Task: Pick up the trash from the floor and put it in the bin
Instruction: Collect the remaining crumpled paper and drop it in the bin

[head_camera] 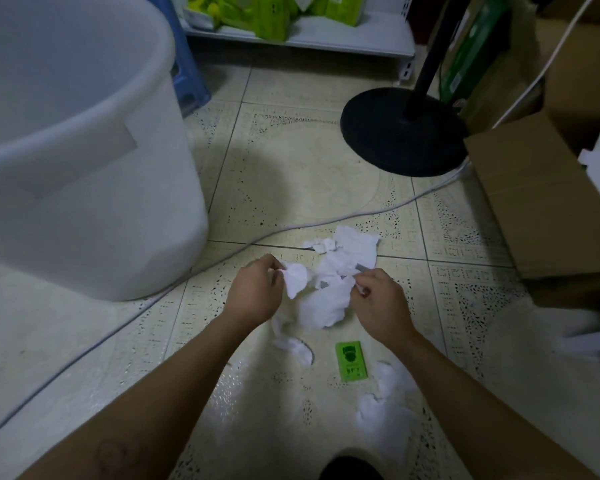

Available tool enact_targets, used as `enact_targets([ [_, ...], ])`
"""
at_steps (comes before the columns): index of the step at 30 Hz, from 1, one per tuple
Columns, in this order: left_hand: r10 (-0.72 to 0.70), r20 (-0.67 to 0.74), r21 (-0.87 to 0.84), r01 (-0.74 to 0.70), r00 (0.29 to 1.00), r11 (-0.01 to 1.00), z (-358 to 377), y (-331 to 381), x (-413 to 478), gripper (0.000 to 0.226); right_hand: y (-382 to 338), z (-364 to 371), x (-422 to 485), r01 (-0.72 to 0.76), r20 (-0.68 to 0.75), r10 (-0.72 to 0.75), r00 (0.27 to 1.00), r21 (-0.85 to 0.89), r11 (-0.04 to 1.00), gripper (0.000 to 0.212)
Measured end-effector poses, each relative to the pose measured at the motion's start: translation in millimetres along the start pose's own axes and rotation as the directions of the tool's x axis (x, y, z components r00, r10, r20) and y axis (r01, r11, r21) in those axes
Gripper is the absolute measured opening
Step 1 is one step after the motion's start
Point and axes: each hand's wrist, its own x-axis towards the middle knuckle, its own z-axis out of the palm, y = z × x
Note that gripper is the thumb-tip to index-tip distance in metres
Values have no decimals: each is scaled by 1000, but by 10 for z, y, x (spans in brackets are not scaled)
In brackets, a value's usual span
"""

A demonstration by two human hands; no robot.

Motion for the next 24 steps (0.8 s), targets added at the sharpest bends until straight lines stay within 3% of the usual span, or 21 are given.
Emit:
enact_targets([
  [4,5,-23,12,-5,1000,1000,-95,118,51,14,-45,-37,113,-136,56,134,989,42,990,30],
  [8,66,-5,42,-66,998,997,-203,256,52,16,-39,-46,163,-105,185,130,974,-139,985,20],
  [9,84,7,61,-84,996,995,-220,281,38,17,-43,-52,167,-125,181,150,972,-142,982,28],
  [11,114,27,92,-116,993,989,-237,314,-1,17,-77,-69,165,-222,181,224,958,-33,974,41],
  [14,135,59,123,-141,989,982,-267,345,-37,17,-158,-95,181,-340,264,285,921,191,921,38],
  [17,108,91,90,-116,990,989,-376,395,11,17,-289,-162,219,-393,327,293,899,303,868,29],
  [19,84,105,38,-88,991,995,-499,458,78,18,-388,-241,243,-402,353,284,891,328,855,13],
  [22,86,133,8,-88,987,996,-744,588,208,32,-522,-419,345,-294,253,232,939,242,925,18],
  [24,129,126,69,-139,984,988,-938,710,299,23,-651,-566,451,-230,204,186,961,216,949,17],
])
